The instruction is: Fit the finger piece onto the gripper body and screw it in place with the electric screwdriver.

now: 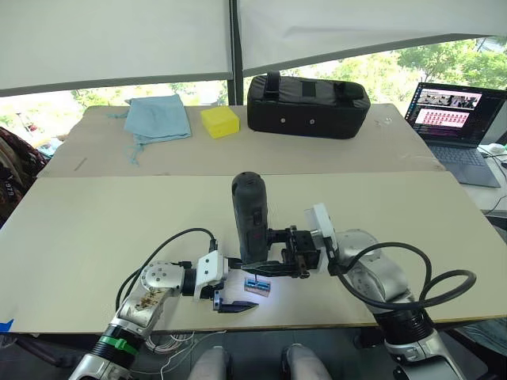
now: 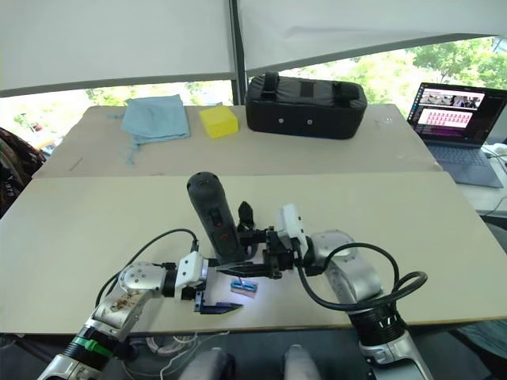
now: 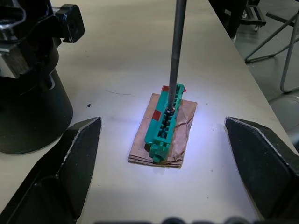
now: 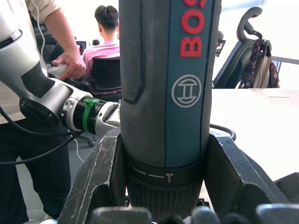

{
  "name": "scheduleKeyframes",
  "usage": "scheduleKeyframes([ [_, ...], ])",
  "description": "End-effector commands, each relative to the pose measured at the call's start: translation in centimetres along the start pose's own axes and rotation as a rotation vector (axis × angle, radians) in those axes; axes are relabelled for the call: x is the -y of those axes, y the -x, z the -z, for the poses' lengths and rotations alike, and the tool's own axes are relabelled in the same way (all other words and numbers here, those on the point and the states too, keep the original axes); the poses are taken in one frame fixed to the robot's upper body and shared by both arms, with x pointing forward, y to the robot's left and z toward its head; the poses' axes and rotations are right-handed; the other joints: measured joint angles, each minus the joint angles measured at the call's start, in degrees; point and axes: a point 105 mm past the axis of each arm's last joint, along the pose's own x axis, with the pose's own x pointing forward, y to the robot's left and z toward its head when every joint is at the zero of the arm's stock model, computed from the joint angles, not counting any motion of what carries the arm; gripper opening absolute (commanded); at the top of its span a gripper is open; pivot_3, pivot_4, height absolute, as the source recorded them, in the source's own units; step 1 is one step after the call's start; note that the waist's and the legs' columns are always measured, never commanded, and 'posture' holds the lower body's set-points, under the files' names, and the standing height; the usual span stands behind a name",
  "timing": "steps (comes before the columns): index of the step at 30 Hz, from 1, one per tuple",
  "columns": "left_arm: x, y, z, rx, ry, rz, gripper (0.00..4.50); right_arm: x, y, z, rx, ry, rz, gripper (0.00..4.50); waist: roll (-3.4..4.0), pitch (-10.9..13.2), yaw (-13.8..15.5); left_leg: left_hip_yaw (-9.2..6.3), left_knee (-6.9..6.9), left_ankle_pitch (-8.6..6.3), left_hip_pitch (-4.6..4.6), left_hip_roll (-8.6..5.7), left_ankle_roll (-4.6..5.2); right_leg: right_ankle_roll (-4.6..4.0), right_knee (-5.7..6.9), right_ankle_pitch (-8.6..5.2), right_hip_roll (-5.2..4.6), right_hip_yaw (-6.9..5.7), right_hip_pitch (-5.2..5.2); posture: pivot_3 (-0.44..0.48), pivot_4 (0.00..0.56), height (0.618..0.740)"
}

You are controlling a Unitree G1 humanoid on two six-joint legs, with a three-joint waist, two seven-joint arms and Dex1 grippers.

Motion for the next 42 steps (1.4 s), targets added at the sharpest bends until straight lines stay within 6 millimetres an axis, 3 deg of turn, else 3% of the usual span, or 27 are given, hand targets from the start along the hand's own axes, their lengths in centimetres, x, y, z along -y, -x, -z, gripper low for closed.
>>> scheduleKeyframes([
  [1, 0.6, -0.2, 1.1, -0.028, 0.042, 0.015, 4.45, -0.1, 0.2, 0.6, -0.043, -0.012, 0.006, 1.90, 0.00, -0.05, 0.00, 0.00, 0.00, 0.00, 0.01, 0.00, 0.00, 0.00, 0.00, 0.00, 0.00, 0.00, 0.01, 0.000, 0.150, 0.740],
  [24, 0.2, 0.8, 0.0, 0.048, 0.019, -0.013, 4.45, 0.0, 0.6, -3.5, 0.111, 0.075, -0.058, 1.90, -0.01, -0.07, -0.12, -0.01, 0.00, 0.00, -0.09, 0.02, 0.00, -0.01, 0.02, 0.00, 0.02, 0.00, -0.12, 0.000, 0.150, 0.740],
  [32, -0.4, 1.6, -2.3, 0.173, -0.024, -0.056, 4.45, 0.1, 0.9, -5.4, 0.143, 0.085, -0.066, 1.90, -0.03, -0.05, -0.12, -0.06, 0.01, 0.00, -0.13, 0.05, 0.00, -0.01, 0.01, 0.01, 0.00, 0.00, -0.15, 0.000, 0.150, 0.740],
  [42, 0.0, 5.1, -6.8, 0.313, -0.079, -0.111, 4.45, 0.9, 2.4, -9.2, 0.172, 0.137, -0.005, 1.90, -0.04, -0.01, -0.11, -0.11, 0.02, 0.00, -0.20, 0.11, 0.00, -0.01, -0.02, 0.01, -0.04, 0.00, -0.19, 0.000, 0.150, 0.740],
])
